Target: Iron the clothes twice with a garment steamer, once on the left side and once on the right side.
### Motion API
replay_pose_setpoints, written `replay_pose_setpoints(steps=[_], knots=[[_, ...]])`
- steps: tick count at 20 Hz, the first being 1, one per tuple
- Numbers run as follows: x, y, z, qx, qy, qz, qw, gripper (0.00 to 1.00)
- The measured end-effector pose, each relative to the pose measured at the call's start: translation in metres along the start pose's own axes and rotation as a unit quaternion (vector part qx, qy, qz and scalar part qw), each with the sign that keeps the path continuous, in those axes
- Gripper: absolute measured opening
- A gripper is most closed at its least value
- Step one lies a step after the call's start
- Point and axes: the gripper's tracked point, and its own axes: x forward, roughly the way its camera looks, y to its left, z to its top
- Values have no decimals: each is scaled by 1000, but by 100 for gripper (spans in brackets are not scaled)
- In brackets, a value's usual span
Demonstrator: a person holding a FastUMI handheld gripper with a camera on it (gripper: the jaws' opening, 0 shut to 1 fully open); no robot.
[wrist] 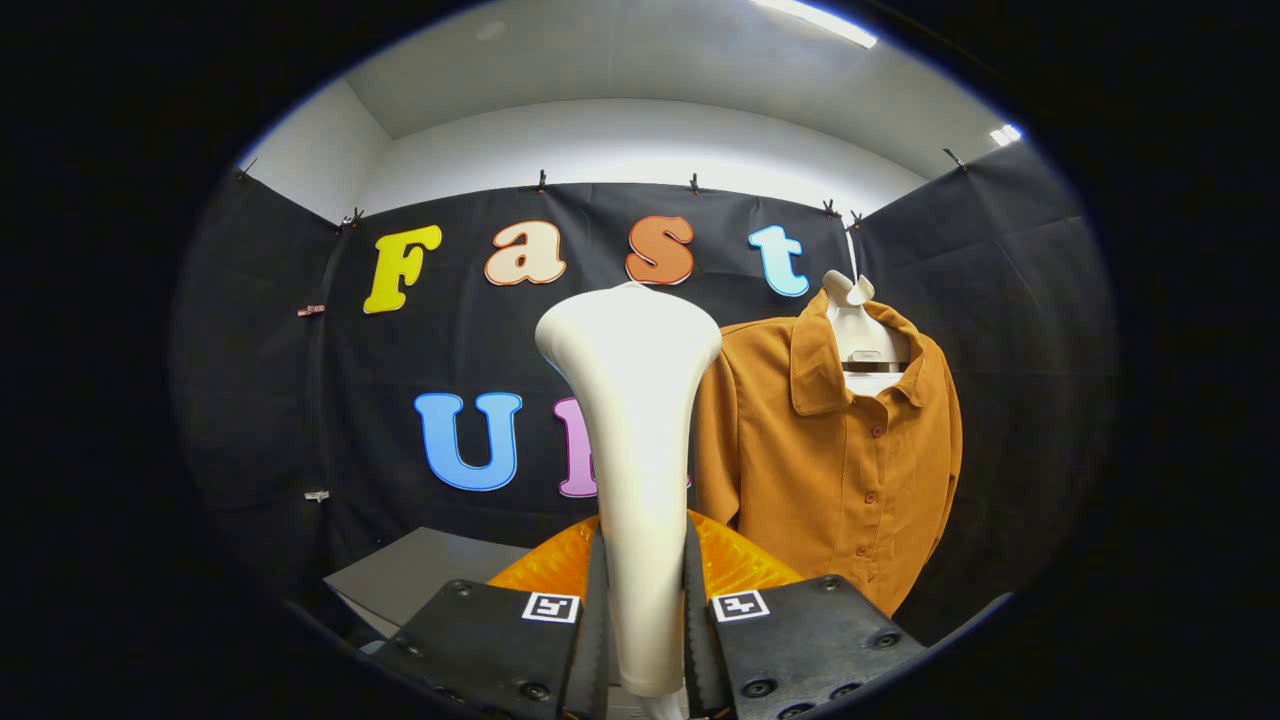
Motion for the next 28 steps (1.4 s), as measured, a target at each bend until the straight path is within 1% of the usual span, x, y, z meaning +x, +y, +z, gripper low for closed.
replay_pose_setpoints(steps=[28], knots=[[-3, 1, 1, -11, -4, -4, 1000, 33]])
